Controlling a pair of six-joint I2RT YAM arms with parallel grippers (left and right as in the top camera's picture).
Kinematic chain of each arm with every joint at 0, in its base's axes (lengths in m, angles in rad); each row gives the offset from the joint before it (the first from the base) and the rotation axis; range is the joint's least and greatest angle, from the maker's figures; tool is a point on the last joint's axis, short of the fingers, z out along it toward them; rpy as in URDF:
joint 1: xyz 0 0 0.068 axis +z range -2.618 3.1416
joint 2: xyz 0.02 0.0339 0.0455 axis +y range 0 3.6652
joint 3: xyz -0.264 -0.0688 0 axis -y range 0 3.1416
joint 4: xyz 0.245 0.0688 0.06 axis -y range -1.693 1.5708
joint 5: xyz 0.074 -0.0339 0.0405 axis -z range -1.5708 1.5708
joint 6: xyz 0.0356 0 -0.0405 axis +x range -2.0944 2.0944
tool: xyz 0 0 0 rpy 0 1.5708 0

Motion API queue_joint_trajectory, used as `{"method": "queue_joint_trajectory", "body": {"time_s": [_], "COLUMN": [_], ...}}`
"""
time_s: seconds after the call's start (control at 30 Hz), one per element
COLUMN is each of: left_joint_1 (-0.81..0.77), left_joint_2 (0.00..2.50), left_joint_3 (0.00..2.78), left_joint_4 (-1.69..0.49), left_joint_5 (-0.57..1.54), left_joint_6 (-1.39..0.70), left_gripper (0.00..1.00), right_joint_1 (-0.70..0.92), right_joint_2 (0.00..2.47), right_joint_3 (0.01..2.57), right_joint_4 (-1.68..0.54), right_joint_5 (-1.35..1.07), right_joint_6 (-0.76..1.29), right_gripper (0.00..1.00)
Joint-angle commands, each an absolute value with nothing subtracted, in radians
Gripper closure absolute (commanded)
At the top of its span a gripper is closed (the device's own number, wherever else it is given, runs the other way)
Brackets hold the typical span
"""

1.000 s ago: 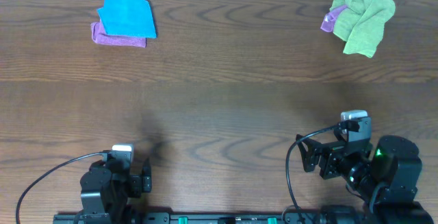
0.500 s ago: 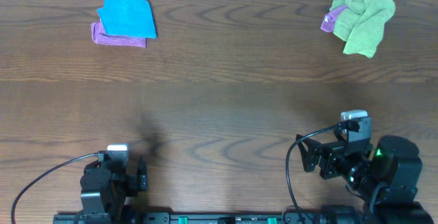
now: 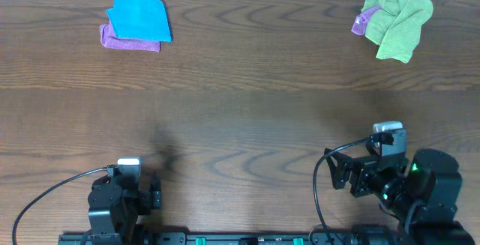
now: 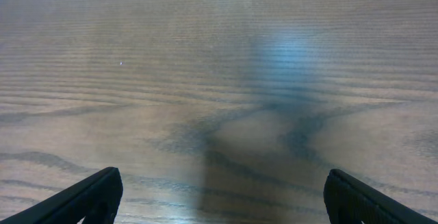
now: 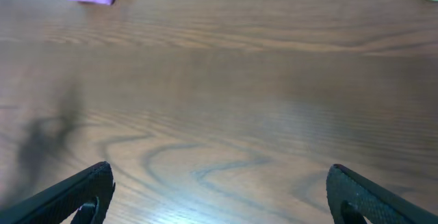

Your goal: Fold the cloth

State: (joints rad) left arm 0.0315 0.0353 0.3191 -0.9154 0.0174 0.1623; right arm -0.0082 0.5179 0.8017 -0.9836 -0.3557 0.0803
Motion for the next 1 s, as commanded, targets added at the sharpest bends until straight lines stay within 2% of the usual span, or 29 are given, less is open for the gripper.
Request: {"method": "queue_joint_trajectory", "body": {"time_s": [0.0, 0.1, 0.43, 0.97], "left_joint_1": [0.027, 0.027, 0.027, 0.027], "left_joint_2": [0.023, 0.023, 0.023, 0.023], "left_joint_3": [0.315, 0.315, 0.315, 0.315], "left_joint_4": [-0.92, -0.92, -0.92, -0.92], "left_joint_5": [-0.003, -0.003, -0.004, -0.003], "left_joint_6": [0.18, 0.18, 0.18, 0.18], "left_gripper": [0.05, 0.05, 0.05, 0.05], "right_joint_1": [-0.012, -0.012, -0.014, -0.014], "right_joint_2": [0.452, 0.355, 0.125, 0.029], "right_joint_3": [0.763, 0.669, 0.346, 0.184], "right_joint_4": [-0.985, -0.951, -0.795, -0.793], "right_joint_5": [-0.228, -0.138, -0.13, -0.112], "right_joint_6": [0.092, 0.068, -0.085, -0.056], "right_gripper": [0.01, 0.01, 0.01, 0.01]}}
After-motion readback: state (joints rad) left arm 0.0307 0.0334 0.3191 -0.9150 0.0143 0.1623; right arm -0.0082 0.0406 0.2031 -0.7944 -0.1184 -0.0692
